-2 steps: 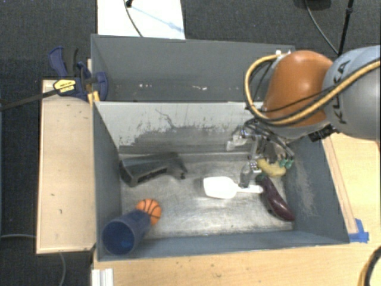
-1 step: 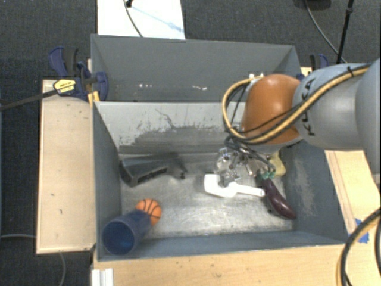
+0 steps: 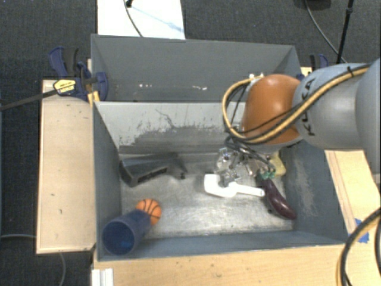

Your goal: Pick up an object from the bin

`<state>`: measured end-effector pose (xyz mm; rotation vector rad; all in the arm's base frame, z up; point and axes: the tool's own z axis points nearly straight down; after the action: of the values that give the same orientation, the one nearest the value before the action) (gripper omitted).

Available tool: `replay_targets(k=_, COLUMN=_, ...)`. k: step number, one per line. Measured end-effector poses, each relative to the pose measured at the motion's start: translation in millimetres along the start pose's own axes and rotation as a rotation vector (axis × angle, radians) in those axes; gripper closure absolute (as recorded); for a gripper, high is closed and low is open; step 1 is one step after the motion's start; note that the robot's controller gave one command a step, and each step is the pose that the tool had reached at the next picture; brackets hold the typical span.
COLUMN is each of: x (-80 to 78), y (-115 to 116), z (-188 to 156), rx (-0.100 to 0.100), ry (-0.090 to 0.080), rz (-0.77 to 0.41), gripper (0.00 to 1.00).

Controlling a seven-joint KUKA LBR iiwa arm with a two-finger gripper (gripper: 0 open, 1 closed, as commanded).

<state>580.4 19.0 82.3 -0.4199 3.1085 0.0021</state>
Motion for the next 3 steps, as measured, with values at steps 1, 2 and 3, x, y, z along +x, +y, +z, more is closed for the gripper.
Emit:
replay_targets(k=1, x=5.0, y=-1.3, z=-26.0, rx=-0.001, ry=0.004, rz=-0.035, gripper=1.0)
replay_targets(k=2, x=10.2, y=-2.6, z=-48.2, rx=0.002, ry=-0.002, rz=-0.078, gripper=1.0)
replay_targets(k=3, x=13.9, y=1.0, z=-92.2, rx=-0.002, ry=0.009, rz=-0.078, gripper=1.0)
